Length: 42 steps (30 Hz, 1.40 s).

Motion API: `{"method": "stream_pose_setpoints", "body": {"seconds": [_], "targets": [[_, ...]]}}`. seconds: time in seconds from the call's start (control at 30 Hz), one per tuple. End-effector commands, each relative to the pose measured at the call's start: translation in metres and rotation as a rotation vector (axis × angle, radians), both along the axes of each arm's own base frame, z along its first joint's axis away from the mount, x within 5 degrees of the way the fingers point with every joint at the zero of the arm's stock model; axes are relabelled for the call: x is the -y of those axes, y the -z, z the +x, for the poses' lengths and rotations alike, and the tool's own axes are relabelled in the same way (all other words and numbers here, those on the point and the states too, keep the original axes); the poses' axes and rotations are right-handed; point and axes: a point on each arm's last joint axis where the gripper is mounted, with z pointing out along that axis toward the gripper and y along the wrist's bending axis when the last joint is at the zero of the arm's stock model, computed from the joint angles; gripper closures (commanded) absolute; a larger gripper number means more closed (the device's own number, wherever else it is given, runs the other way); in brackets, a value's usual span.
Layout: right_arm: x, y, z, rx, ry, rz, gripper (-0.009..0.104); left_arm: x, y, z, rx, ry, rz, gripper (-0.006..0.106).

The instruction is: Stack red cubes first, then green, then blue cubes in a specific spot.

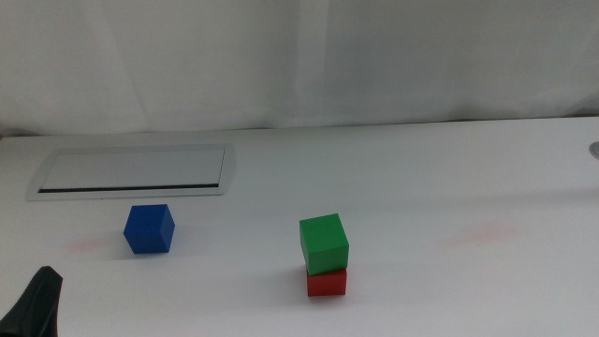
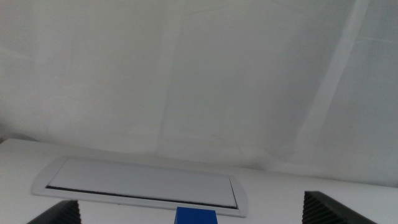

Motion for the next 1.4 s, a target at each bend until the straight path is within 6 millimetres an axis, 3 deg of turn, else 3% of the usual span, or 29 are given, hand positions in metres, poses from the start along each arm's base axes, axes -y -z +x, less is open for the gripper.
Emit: {"method": "stream_pose_setpoints", "body": {"seconds": [0.0, 0.1, 0.13, 0.2, 0.4, 0.7, 0.87, 1.17, 1.37], "targets": [[-0.004, 0.005, -0.028, 0.096, -0.023, 0.003, 0.097, 0.000, 0.011, 0.000, -0.020, 0.002, 0.000, 0.011], [-0.010, 0.015, -0.067, 0.176, -0.038, 0.035, 0.097, 0.000, 0.011, 0.000, -0.020, 0.002, 0.000, 0.011], [-0.015, 0.028, -0.090, 0.194, -0.053, 0.052, 0.097, 0.000, 0.011, 0.000, -0.020, 0.002, 0.000, 0.011], [-0.019, 0.042, -0.114, 0.223, -0.060, 0.081, 0.097, 0.000, 0.011, 0.000, -0.020, 0.002, 0.000, 0.012], [-0.026, 0.075, -0.161, 0.342, -0.070, 0.114, 0.097, 0.000, 0.011, 0.000, -0.020, 0.002, 0.000, 0.013], [-0.017, 0.147, -0.147, 0.562, 0.013, 0.113, 0.097, 0.000, 0.012, 0.000, -0.032, -0.001, 0.000, 0.013], [-0.015, 0.178, -0.147, 0.544, -0.004, 0.027, 0.097, 0.000, 0.012, 0.000, -0.032, -0.001, 0.000, 0.013], [-0.015, 0.176, -0.147, 0.570, -0.031, -0.044, 0.097, 0.000, 0.012, 0.000, -0.031, -0.002, -0.029, 0.013], [-0.015, 0.175, -0.147, 0.585, -0.021, -0.026, 0.097, -0.002, -0.014, -0.002, -0.030, -0.025, -0.029, 0.013]]}}
